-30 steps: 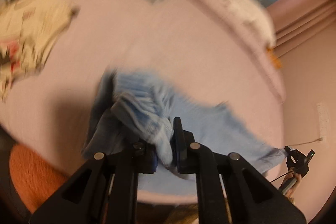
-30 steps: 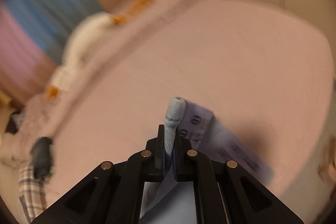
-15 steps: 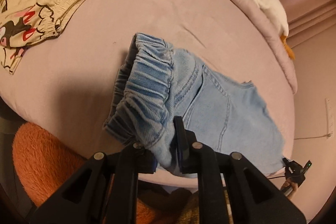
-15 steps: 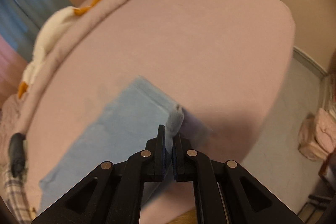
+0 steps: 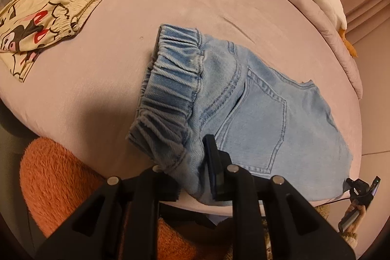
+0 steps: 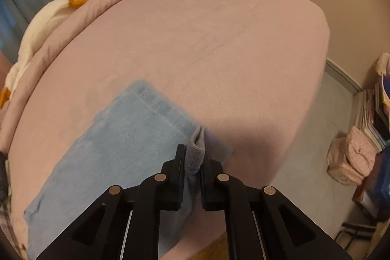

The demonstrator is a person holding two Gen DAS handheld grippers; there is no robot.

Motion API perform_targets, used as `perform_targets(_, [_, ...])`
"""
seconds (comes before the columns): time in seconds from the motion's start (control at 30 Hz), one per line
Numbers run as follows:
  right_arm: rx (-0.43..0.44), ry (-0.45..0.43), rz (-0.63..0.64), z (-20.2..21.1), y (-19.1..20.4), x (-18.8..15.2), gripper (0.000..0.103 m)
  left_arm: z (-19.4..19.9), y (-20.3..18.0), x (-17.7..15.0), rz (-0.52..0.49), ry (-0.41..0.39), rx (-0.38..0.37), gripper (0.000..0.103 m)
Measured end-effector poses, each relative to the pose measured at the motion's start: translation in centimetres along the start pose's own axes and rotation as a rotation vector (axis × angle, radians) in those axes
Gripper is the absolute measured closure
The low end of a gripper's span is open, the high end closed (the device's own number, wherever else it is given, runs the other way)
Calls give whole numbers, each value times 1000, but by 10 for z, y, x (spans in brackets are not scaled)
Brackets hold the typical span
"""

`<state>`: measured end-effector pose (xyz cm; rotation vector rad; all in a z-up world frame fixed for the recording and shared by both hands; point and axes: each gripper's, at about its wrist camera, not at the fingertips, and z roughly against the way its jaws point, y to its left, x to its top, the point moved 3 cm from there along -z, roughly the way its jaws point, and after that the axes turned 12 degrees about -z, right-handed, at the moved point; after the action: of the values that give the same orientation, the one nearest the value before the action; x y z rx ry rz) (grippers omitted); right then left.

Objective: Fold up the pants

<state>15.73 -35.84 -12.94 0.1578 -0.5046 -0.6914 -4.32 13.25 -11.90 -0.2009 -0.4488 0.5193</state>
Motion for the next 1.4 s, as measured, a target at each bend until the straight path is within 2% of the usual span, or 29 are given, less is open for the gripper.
perform_targets(0.03, [20,-4,28,8,8,-3,78,1,-1,0,-4,-2,2,83])
perform_targets(0.07, [27,-18,49,16,15,-5,54,3,-1,0,-11,-1,7,82])
perform_targets(0.1, [30,-39,76,24,22,-8,38,5,-2,0,-20,-2,11,80])
perform_targets(0.13, [36,-68,114,34,34,-11,36,7,-2,0,-30,-4,15,72])
perform_targets(0.23, [84,-109,237,58,74,-22,36,22,-5,2,-52,-37,-4,43])
perform_targets(0.27, [112,-110,265,64,87,-26,36,28,-5,4,-59,-57,6,38])
perform_targets(0.4, [269,-65,395,77,149,-52,36,48,4,13,-60,-139,0,29])
perform_targets(0.5, [359,30,498,70,200,-82,36,53,16,23,-44,-180,30,28])
perform_targets(0.57, [405,108,572,64,235,-110,36,54,25,30,-35,-206,8,24])
perform_targets(0.7, [499,266,719,54,296,-161,36,42,35,45,-7,-186,-38,24])
perform_targets(0.77, [505,322,779,47,320,-181,36,30,36,53,2,-166,-66,24])
perform_targets(0.93, [432,398,865,20,351,-214,36,6,36,58,20,-114,-90,26])
perform_targets(0.97, [413,411,878,17,352,-218,36,0,36,56,19,-104,-97,31])
perform_targets(1.0, [396,426,896,10,354,-223,36,-3,35,55,19,-103,-110,31])
perform_targets(1.07, [370,455,925,0,355,-231,36,-5,36,50,19,-115,-92,41])
perform_targets(1.1, [361,474,943,-5,354,-236,36,-4,36,47,21,-115,-97,42])
perform_targets(1.13, [353,474,964,-8,355,-240,37,-2,36,43,32,-126,-108,46])
perform_targets(1.17, [351,446,985,-7,355,-242,48,0,35,40,29,-133,-116,49])
perform_targets(1.2, [356,420,1009,-3,354,-242,79,2,34,38,22,-141,-117,49])
perform_targets(1.23, [381,422,1021,3,353,-242,90,6,33,34,16,-155,-117,51])
perform_targets(1.33, [388,404,975,15,351,-232,92,16,28,30,-7,-196,-102,58])
perform_targets(1.37, [405,389,948,22,350,-226,92,22,28,31,-4,-217,-78,72])
perform_targets(1.4, [426,379,933,31,351,-220,92,27,30,33,-5,-238,-50,71])
